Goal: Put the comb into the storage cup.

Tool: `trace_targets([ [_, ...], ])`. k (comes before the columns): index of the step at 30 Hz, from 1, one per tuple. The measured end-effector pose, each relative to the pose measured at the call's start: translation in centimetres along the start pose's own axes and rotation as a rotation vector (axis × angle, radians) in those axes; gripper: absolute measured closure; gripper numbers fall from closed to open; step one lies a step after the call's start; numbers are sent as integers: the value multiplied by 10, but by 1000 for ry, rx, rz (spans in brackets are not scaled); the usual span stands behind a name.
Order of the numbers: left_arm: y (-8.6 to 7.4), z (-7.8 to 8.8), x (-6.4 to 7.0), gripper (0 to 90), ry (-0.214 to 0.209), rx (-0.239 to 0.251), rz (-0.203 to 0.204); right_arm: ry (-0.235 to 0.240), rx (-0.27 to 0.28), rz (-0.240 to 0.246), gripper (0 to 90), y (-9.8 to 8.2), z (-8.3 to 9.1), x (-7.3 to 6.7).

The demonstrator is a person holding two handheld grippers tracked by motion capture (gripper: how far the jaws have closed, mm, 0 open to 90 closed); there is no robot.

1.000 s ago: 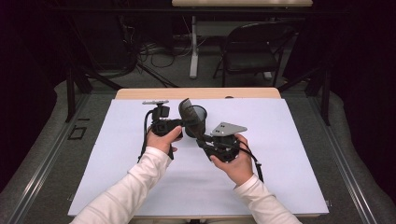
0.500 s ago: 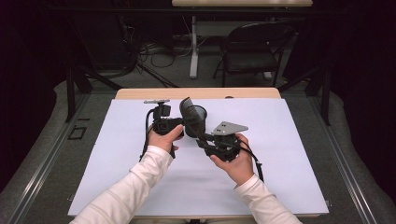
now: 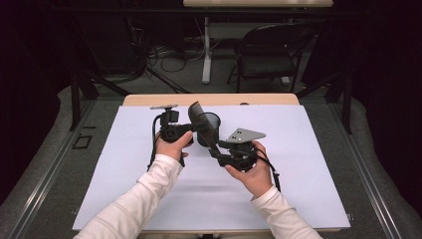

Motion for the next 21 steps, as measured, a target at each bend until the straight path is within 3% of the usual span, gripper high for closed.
trace_targets([
  [12,4,3,-6,852,49,10,-19,-15,-49,65,470,1,-3,-3],
  [21,9,6,-13,852,78,32,-23,-19,-30,105,436,4,-2,-4],
])
Point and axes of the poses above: each handheld gripper's, and its own axes: z roughly backward along the jaws, y roughly out of its top, x roughly to its right, the point moved 3 cm from there along -z, roughly forward along the jaws, and after that the axes turned 2 degrees about -x, right-handed, at the moved point
